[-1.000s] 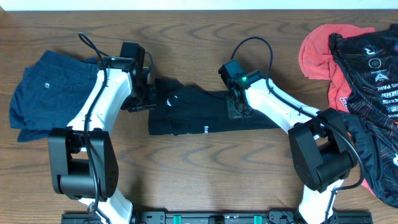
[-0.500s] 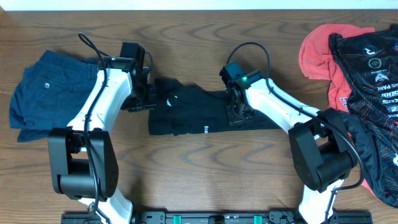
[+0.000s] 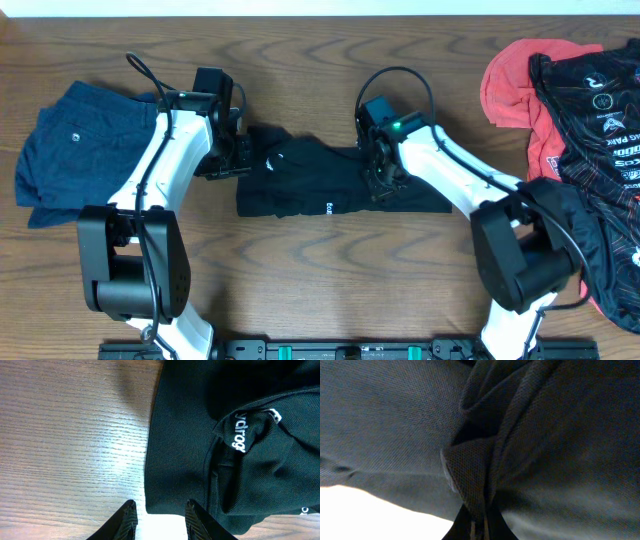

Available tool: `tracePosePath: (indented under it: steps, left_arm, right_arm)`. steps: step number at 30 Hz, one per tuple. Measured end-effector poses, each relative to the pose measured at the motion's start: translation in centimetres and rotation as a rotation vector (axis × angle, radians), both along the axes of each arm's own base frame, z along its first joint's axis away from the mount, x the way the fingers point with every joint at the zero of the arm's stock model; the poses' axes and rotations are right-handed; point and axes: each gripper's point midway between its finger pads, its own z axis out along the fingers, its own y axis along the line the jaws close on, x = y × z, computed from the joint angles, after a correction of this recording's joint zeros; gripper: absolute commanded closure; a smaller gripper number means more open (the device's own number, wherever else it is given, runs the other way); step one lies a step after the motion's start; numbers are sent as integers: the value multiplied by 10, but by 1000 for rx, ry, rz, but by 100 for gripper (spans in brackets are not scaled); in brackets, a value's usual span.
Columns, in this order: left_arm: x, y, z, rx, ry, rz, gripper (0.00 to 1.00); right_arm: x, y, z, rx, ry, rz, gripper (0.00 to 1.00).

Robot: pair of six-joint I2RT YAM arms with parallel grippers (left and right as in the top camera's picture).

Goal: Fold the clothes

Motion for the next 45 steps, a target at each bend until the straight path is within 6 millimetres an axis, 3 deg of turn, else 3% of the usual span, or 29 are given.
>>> tracePosePath:
  steps: [8,13,18,20,25,28,34,40,45]
  left_arm:
    - [0,0,0,0,0,0,66]
    - [0,0,0,0,0,0,66]
    - [0,0,0,0,0,0,65]
    - [0,0,0,1,0,-1,57]
    - [0,0,0,0,2,3,51]
    - [0,0,0,0,2,3,44]
    - [1,0,0,-1,-3,7,26]
    - [15,-8,2,-46,-59,11,24]
    - [20,-15,-6,-83,-59,7,21]
  right_arm:
    - [3,6,37,66,-78,73,98]
    - [2,11,38,81,-80,91,96]
    - [0,20,38,94,-86,117,81]
    - [-2,23,38,99,-85,131,80]
    - [-4,23,37,88,-79,130,77]
    - [1,13,37,37,-100,71,77]
    - [25,-26,39,-83,-189,-163,69]
    - [41,-65,40,-100,-199,-313,71]
    - [43,-79,33,-102,-189,-362,70]
